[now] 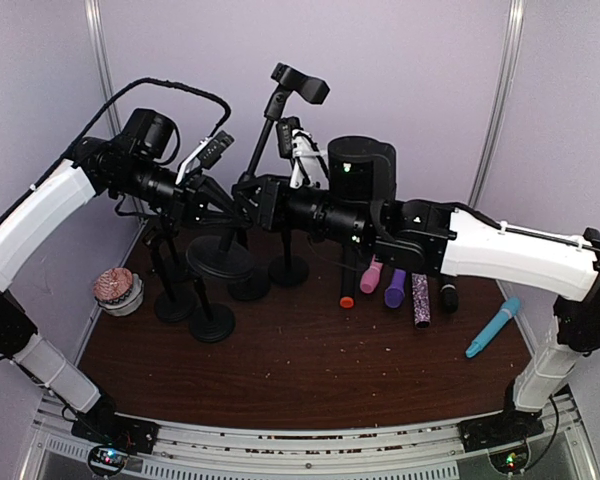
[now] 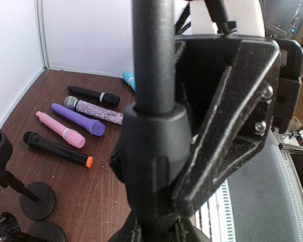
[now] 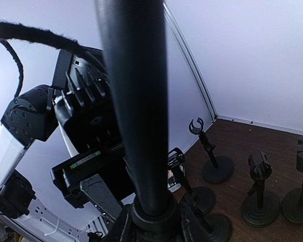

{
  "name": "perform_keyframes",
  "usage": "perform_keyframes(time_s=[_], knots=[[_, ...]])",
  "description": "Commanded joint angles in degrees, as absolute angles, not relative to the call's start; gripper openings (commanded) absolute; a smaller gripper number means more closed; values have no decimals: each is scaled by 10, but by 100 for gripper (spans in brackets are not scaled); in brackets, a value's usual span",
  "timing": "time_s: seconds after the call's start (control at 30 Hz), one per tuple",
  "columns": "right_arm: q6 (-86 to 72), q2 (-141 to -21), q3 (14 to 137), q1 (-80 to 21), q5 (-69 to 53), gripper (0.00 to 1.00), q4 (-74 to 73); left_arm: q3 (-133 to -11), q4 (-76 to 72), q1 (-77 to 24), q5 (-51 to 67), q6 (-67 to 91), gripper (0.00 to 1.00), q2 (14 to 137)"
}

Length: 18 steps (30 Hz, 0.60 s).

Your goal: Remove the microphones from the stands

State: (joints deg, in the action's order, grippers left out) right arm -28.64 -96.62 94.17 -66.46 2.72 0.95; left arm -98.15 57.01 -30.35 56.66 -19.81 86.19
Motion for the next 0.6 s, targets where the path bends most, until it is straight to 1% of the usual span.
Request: perform_keyframes(time_s=[0.0,0.17,0.27,0.33,0.43,0.53,0.57], knots=[[-294,-964,949,-667,-5,9,64,-981,531,-307,584,-212,0,850],[-275,-932,891,-662,-151,9,195,-980,539,-307,637,-202,0,848],[-271,-920,885,-657,-231,7,225,-985,539,-307,683,-184,0,849],[-267,-915,884,-654,-274,4,233,-986,531,-307,713,-164,0,850],[-285,-909,873,-648,-354,2,269,-980,527,-307,787,-141,0,852],[-340,-914,866,-635,-449,2,334,-975,528,-308,844,-126,0,856],[-366,-917,864,-630,-475,7,360,-974,528,-308,852,-124,0,855]])
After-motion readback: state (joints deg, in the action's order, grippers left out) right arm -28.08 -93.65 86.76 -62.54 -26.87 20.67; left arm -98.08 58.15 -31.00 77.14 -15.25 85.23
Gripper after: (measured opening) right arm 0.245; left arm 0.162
